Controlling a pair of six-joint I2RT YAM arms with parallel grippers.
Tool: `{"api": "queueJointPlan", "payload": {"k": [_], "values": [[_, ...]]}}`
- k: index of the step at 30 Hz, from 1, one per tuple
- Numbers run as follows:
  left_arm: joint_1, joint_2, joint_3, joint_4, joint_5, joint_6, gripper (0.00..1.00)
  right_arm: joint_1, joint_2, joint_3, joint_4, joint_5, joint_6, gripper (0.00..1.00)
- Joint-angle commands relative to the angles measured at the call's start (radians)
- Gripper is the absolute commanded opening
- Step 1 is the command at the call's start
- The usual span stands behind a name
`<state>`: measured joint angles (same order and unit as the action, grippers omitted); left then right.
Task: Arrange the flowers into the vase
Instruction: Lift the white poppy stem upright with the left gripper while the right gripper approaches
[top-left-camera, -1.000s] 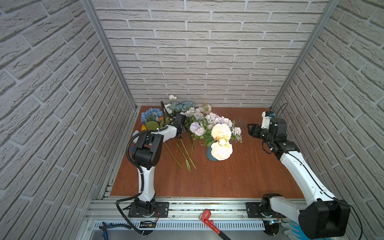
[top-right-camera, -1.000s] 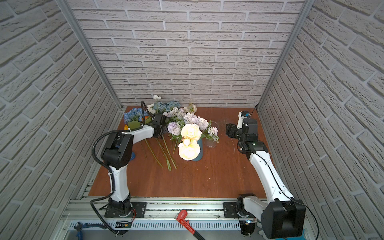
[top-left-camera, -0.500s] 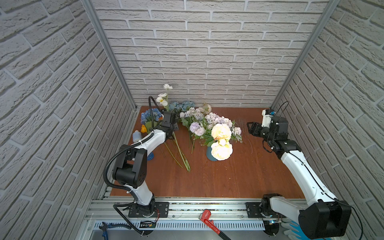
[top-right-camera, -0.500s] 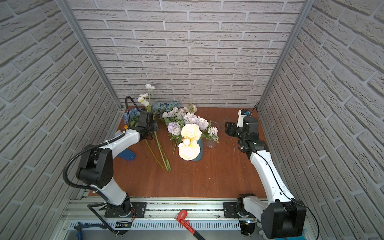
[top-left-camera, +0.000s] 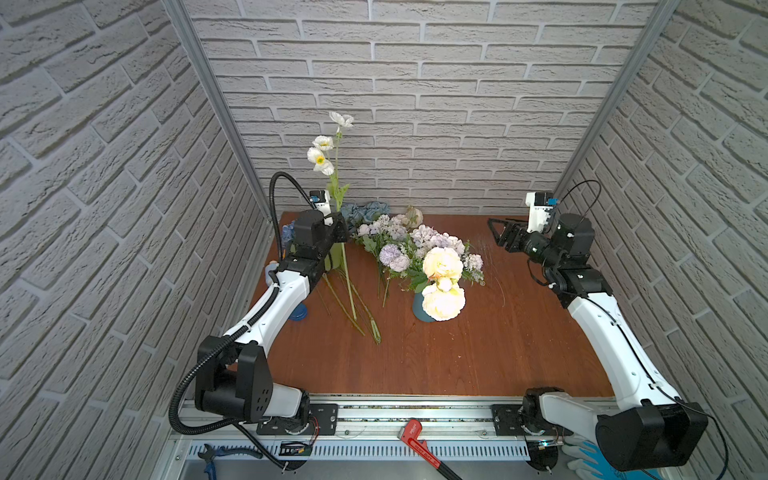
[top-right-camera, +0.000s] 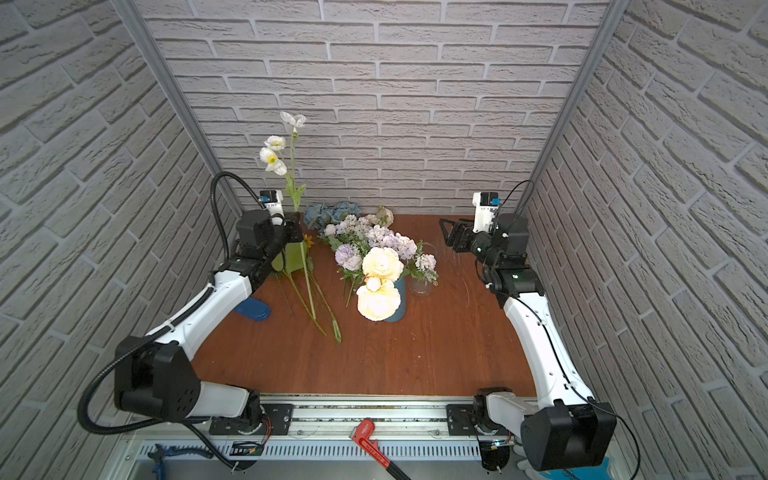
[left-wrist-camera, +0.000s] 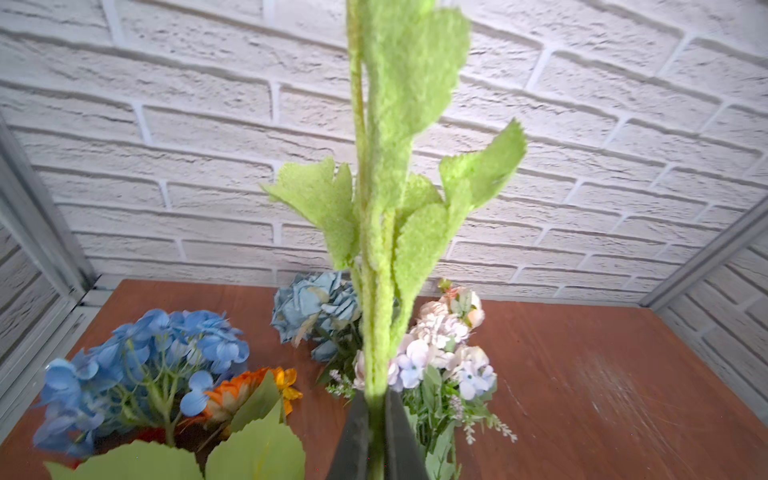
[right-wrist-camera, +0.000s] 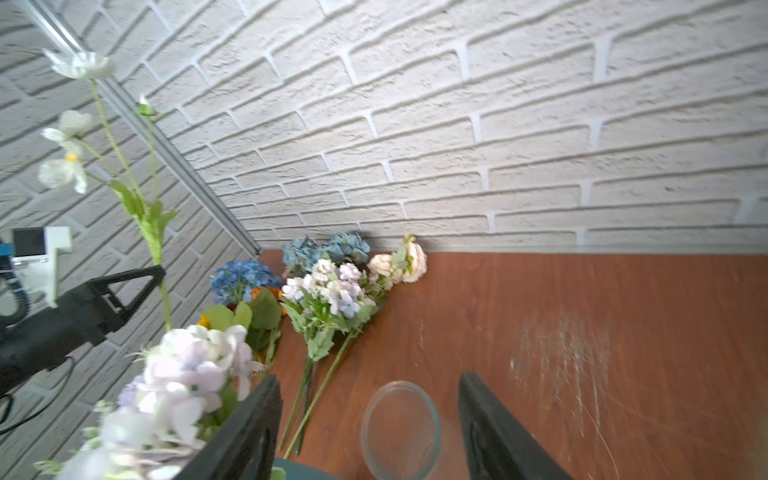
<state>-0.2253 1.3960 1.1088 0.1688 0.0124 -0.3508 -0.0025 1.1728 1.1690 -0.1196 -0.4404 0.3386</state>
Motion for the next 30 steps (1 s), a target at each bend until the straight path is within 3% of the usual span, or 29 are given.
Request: {"api": "queueJointPlan", "payload": {"k": [1, 10, 18, 23, 30], "values": [[0.0, -0.031, 0.038, 0.078, 0.1, 0.044, 0.0, 0.016, 0.01, 0.063, 0.122, -0.136, 0.046, 0.68], [-0.001, -0.094, 0.194, 0.086, 0.228, 0.068, 0.0, 0.125, 0.034, 0.189, 0.305, -0.239, 0.086, 0.67], [-0.064, -0.074, 0.355, 0.184, 0.405, 0.073, 0.0, 0.223, 0.209, 0.362, 0.57, -0.36, 0.246, 0.65], [-0.101, -0.036, 0.4, 0.296, 0.547, -0.041, 0.0, 0.314, 0.305, 0.454, 0.581, -0.351, 0.233, 0.63], [-0.139, -0.022, 0.404, 0.353, 0.564, -0.091, 0.0, 0.434, 0.376, 0.518, 0.406, -0.305, 0.063, 0.6]]}}
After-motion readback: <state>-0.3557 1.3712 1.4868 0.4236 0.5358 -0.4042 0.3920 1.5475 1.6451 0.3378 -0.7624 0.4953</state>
